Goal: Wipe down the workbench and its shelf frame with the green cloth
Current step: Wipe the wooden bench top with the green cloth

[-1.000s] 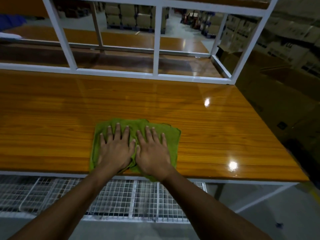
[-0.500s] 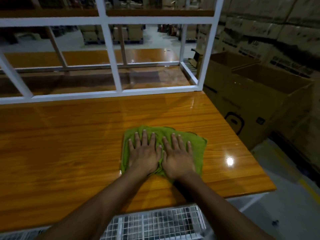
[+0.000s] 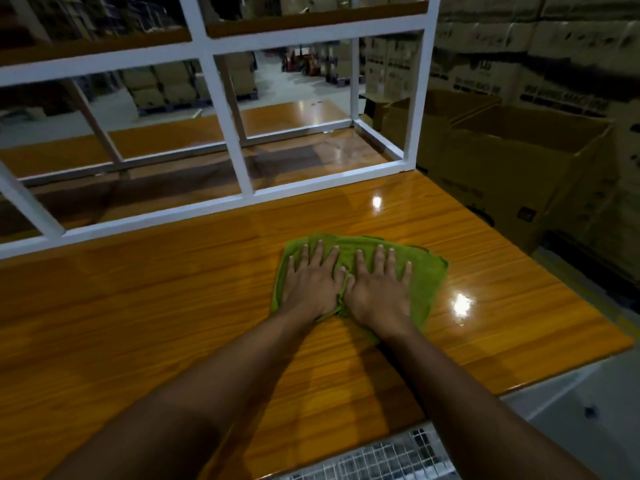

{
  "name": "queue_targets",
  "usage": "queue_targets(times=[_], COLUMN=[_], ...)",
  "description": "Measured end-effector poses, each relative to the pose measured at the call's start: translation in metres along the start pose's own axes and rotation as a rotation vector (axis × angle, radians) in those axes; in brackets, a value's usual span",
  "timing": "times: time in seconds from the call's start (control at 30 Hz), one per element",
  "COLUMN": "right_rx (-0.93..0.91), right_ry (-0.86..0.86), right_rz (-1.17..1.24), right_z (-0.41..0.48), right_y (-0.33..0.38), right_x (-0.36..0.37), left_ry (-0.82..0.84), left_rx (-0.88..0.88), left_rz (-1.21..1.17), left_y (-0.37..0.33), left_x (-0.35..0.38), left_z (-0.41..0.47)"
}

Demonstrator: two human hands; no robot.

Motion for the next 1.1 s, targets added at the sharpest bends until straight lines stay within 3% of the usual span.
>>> queue_targets(times=[0.23, 0.57, 0.77, 1.1], right_rx=[-0.081, -0.344, -0.409, -0.572], right_ry=[0.046, 0.187, 0.238, 0.239], right_rz=[0.012, -0.011, -0.018, 0.016], right_z=[-0.006, -0.068, -0.096, -0.132], right_y=[0.137, 0.367, 0.392, 0.366], right_x=[0.045, 0.122, 0.131, 0.124], left_ry=[0.01, 0.031, 0.043, 0.017], left_rx=[-0.089, -0.366, -0.471, -0.572], left_rz=[0.024, 0.08, 0.067, 0.04], left_y=[0.143, 0.366, 0.386, 0.348], left_x=[0.01, 0.016, 0.017, 0.014], left_z=[-0.036, -0.167, -0.208, -0.246])
Point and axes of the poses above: each hand's wrist, its own z-axis towards the middle knuckle, its own x-axis out of the palm, y = z × x, the point moved 10 cm from there along z, towards the middle knuckle, and after that the axes turned 9 degrees about z, right-handed, at the moved point
